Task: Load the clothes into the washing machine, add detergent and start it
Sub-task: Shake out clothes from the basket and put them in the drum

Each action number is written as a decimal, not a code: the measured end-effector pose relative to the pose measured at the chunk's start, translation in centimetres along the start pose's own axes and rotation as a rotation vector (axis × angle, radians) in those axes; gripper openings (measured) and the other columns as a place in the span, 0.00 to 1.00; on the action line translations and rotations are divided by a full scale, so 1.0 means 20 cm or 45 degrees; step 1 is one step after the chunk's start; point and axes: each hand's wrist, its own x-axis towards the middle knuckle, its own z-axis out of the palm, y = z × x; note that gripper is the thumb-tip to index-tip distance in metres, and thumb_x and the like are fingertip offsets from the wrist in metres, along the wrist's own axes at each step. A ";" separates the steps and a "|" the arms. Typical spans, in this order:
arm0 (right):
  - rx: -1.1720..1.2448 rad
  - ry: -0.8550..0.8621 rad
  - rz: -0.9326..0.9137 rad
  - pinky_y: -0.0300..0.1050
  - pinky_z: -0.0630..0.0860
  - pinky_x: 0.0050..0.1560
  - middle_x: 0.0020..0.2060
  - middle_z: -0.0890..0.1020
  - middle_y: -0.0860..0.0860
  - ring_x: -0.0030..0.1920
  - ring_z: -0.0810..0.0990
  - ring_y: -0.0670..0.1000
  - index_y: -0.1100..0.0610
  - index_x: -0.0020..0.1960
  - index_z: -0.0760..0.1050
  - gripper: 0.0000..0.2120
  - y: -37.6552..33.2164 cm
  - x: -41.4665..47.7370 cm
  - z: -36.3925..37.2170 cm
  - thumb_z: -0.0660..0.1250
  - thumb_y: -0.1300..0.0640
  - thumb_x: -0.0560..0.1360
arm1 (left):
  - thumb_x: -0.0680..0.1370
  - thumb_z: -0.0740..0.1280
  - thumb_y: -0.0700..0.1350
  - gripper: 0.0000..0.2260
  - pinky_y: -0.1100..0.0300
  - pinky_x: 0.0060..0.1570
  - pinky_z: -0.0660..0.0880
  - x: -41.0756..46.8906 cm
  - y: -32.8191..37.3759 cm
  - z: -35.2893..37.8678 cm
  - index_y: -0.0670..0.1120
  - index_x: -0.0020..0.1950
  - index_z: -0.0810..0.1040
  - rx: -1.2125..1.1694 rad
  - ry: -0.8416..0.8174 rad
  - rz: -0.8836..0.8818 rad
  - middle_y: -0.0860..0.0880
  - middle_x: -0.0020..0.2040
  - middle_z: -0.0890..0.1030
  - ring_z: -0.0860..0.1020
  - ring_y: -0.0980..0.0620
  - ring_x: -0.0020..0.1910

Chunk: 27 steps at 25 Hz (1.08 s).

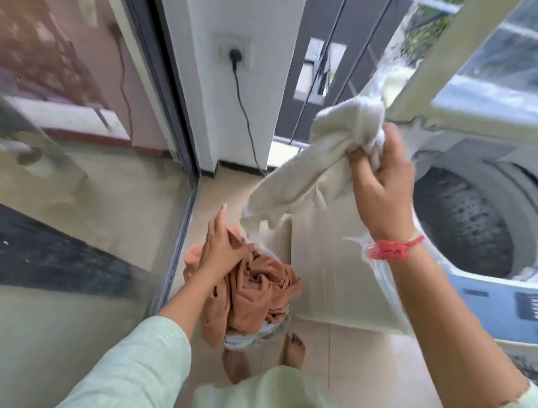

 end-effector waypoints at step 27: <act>-1.254 -0.781 0.624 0.63 0.66 0.62 0.62 0.68 0.51 0.62 0.69 0.58 0.44 0.64 0.65 0.50 1.21 0.18 -1.89 0.57 0.17 0.49 | 0.69 0.48 0.75 0.33 0.58 0.31 0.62 -0.02 2.65 0.67 0.45 0.39 0.69 0.657 0.582 1.313 0.47 0.34 0.75 0.77 0.39 0.35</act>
